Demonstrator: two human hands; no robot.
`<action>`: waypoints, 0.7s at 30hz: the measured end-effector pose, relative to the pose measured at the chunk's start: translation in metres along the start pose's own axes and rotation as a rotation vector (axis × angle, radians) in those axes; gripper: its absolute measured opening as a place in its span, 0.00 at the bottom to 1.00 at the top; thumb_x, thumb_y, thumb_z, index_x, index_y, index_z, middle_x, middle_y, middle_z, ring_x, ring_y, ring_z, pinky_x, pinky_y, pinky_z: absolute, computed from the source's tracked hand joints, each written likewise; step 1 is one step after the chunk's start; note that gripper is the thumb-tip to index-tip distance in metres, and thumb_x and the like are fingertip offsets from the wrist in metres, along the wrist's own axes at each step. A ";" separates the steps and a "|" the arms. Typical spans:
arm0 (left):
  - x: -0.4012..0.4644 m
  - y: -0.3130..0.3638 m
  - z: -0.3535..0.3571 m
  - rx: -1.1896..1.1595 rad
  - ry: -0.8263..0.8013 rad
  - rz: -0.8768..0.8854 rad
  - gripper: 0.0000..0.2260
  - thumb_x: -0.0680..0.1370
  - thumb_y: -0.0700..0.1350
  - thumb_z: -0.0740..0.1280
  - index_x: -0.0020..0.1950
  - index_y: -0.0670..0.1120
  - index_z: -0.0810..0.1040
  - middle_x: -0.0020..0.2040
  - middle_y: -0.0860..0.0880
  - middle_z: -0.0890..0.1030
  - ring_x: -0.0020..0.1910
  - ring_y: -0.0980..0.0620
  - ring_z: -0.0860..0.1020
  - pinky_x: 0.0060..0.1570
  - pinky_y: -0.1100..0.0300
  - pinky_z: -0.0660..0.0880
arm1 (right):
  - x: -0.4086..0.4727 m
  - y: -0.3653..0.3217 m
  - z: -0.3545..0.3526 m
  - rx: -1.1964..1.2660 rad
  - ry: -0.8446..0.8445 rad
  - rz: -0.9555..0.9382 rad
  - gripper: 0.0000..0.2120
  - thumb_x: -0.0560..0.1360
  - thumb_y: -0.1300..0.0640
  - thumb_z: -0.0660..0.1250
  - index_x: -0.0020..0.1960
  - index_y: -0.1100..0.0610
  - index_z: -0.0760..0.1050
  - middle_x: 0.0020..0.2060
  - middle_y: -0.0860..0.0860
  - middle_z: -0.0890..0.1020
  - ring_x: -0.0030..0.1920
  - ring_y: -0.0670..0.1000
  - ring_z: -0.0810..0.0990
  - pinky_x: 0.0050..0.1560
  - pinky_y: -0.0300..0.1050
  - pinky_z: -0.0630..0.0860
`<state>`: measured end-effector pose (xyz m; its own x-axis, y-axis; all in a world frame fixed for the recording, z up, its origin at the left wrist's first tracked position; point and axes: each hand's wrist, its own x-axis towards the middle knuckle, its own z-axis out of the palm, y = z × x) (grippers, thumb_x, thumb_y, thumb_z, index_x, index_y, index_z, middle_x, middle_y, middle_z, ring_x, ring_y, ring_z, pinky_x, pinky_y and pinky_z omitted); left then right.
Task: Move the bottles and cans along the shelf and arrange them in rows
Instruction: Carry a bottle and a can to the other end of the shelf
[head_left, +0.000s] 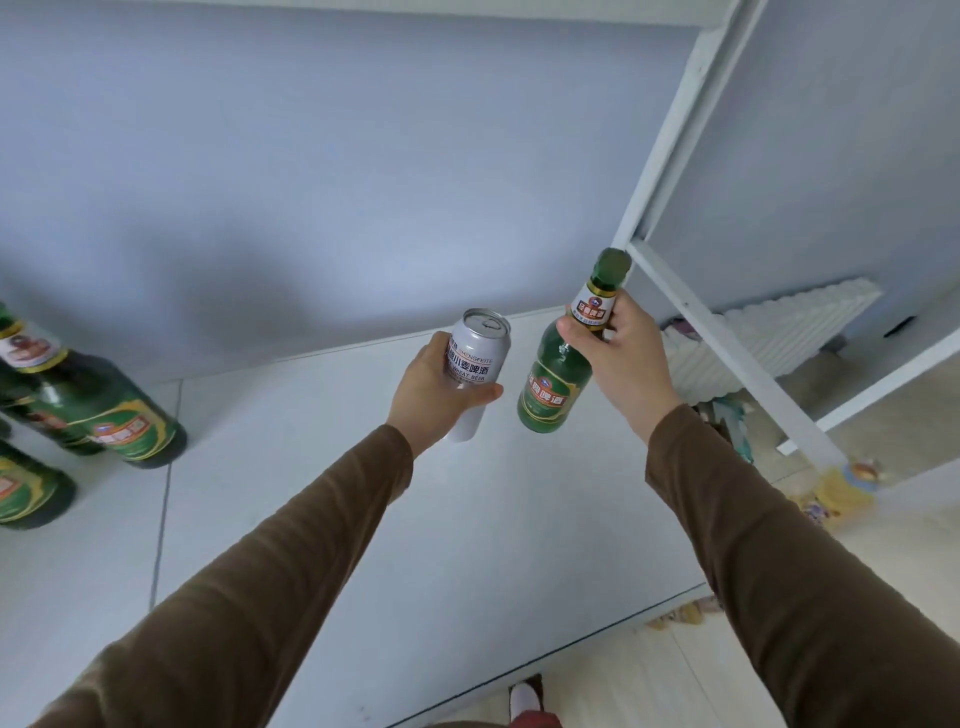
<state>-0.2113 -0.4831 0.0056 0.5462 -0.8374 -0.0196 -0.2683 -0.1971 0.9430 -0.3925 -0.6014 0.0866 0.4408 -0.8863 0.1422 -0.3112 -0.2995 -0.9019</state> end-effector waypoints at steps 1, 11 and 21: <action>0.009 0.004 0.009 -0.010 0.009 -0.001 0.25 0.64 0.52 0.81 0.55 0.52 0.74 0.52 0.52 0.81 0.50 0.50 0.80 0.50 0.52 0.78 | 0.011 0.006 -0.006 0.002 -0.006 0.001 0.12 0.74 0.52 0.74 0.54 0.52 0.76 0.49 0.49 0.84 0.52 0.52 0.83 0.58 0.56 0.80; 0.097 0.033 0.086 0.004 0.143 -0.081 0.24 0.65 0.52 0.80 0.52 0.50 0.70 0.48 0.54 0.81 0.47 0.49 0.81 0.48 0.49 0.79 | 0.105 0.051 -0.039 0.024 -0.103 0.004 0.13 0.67 0.45 0.74 0.48 0.46 0.75 0.46 0.47 0.85 0.50 0.53 0.84 0.57 0.60 0.81; 0.135 0.023 0.118 0.023 0.237 -0.129 0.26 0.66 0.52 0.80 0.57 0.51 0.71 0.50 0.56 0.81 0.49 0.51 0.80 0.53 0.46 0.80 | 0.146 0.068 -0.036 0.032 -0.142 0.020 0.12 0.73 0.52 0.75 0.52 0.50 0.75 0.48 0.48 0.84 0.52 0.53 0.83 0.58 0.58 0.80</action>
<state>-0.2374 -0.6604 -0.0147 0.7466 -0.6628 -0.0584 -0.2006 -0.3079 0.9300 -0.3791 -0.7637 0.0608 0.5498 -0.8326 0.0668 -0.2954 -0.2686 -0.9169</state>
